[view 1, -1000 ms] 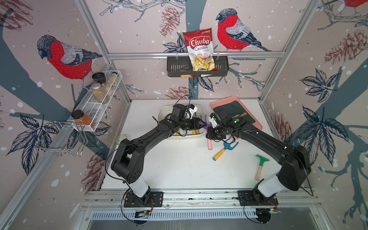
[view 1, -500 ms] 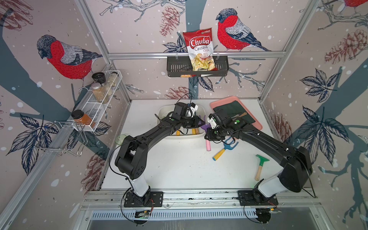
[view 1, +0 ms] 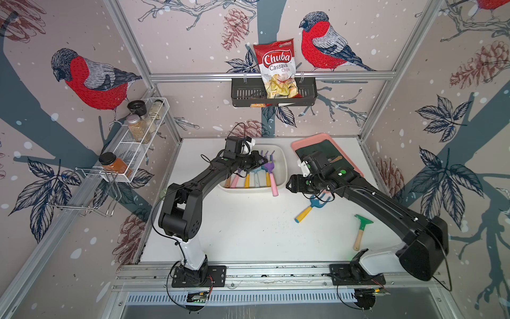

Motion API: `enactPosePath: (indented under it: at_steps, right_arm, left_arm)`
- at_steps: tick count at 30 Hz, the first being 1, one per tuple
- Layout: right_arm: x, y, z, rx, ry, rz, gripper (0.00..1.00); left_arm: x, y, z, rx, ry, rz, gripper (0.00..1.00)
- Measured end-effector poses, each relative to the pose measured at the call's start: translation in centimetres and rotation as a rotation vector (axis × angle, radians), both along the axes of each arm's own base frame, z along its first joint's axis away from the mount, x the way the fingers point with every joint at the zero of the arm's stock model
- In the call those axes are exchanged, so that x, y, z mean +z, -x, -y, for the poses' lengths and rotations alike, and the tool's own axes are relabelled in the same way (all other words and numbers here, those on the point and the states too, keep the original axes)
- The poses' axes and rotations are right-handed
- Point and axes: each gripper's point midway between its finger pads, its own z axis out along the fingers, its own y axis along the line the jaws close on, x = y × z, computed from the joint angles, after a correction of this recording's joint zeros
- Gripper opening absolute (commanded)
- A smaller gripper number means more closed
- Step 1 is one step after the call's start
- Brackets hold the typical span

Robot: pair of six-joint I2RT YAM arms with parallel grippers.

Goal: Put the rake into the storage box
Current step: Pick up the rake at the center of the board, then place the rake in the storage box.

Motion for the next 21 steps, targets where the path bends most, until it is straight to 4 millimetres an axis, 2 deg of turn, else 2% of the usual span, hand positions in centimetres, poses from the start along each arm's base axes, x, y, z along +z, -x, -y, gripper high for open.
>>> enactPosePath:
  at_steps: [4,7,11,21]
  right_arm:
    - [-0.1,0.2,1.9,-0.042,-0.012,0.006,0.75]
    - [-0.4,0.4,2.8,-0.062,-0.015,0.002,0.75]
    - [-0.8,0.7,3.3,-0.069,-0.018,-0.009,0.75]
    - [-1.4,1.0,3.7,-0.075,-0.018,-0.020,0.75]
  left_arm:
    - [0.0,-3.4,-1.3,-0.007,-0.010,0.027,0.06]
    - [-1.3,-5.5,-2.6,-0.010,-0.042,0.024,0.06]
    - [-3.2,-7.2,-4.1,-0.021,-0.094,0.010,0.07]
    - [-8.6,-8.7,-4.2,-0.097,-0.169,-0.064,0.07]
